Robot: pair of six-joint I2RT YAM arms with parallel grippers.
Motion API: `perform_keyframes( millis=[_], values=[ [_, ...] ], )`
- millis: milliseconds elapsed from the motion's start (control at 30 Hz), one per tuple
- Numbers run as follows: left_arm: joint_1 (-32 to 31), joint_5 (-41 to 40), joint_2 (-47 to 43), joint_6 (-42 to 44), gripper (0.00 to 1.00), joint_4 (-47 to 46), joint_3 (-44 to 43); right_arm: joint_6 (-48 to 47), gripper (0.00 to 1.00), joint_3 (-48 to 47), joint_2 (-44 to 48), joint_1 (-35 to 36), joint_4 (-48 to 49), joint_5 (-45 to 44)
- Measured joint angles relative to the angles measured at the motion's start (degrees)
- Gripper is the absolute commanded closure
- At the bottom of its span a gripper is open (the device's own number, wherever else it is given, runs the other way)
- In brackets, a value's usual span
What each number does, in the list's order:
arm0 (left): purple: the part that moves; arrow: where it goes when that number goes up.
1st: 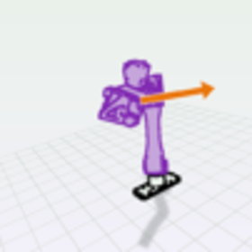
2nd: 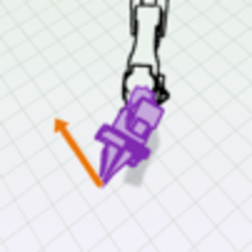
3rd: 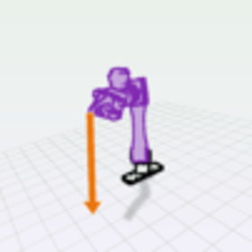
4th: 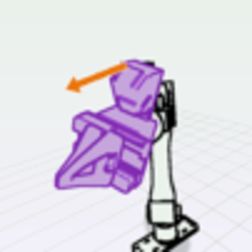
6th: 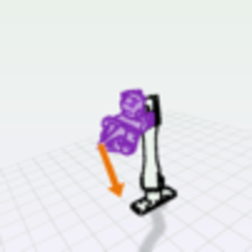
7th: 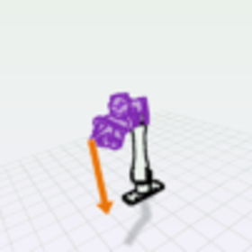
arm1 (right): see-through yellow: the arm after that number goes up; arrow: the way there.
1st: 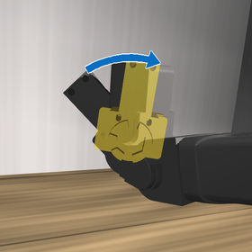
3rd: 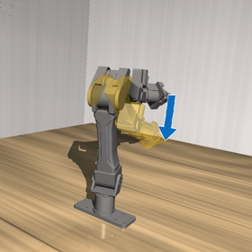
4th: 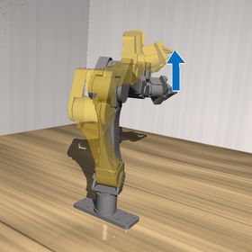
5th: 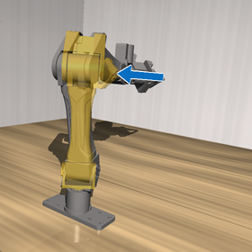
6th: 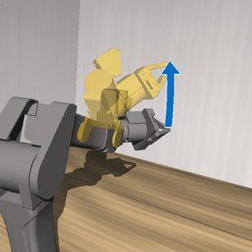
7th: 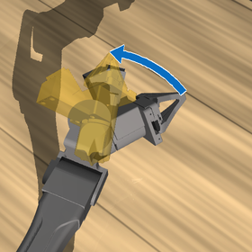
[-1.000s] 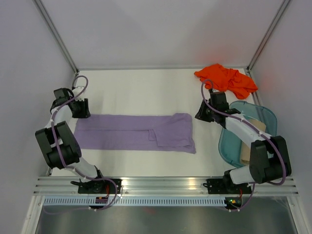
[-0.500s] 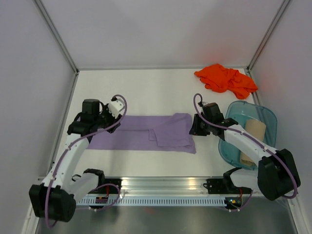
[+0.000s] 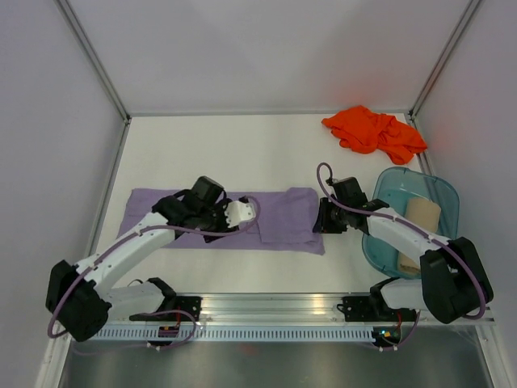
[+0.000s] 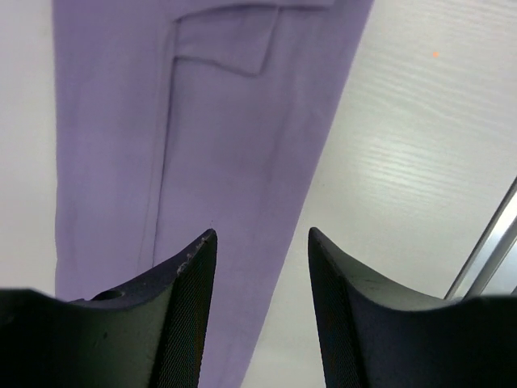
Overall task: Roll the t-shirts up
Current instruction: Fold the tshirt
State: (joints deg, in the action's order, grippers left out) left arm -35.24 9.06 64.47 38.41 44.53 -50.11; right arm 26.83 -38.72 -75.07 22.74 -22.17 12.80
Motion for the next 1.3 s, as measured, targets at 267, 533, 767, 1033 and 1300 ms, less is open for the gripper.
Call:
perform_keyframes(
  millis=[267,533,767,1033,1300],
  values=[
    [-17.14,-1.18,16.02,0.0,0.49,-5.66,-6.32,3.69,0.63,2.38,0.55,1.31,1.79,0.59],
    [-18.84,-3.21,26.05,1.33,0.51,-16.98,-6.4,5.6,0.62,2.36,3.26,2.6,1.36,-2.32],
    [-18.95,-3.17,29.68,2.25,0.49,-21.16,-5.88,5.6,0.61,2.25,2.21,2.64,1.55,-2.32],
    [-19.5,-4.55,32.46,2.84,0.55,-22.34,-5.42,5.55,0.6,2.03,-0.44,2.93,1.75,-2.12],
    [-19.5,-6.03,32.48,2.99,0.73,-22.71,-5.44,5.7,0.84,1.88,-2.03,4.22,2.1,-2.45]
  ],
)
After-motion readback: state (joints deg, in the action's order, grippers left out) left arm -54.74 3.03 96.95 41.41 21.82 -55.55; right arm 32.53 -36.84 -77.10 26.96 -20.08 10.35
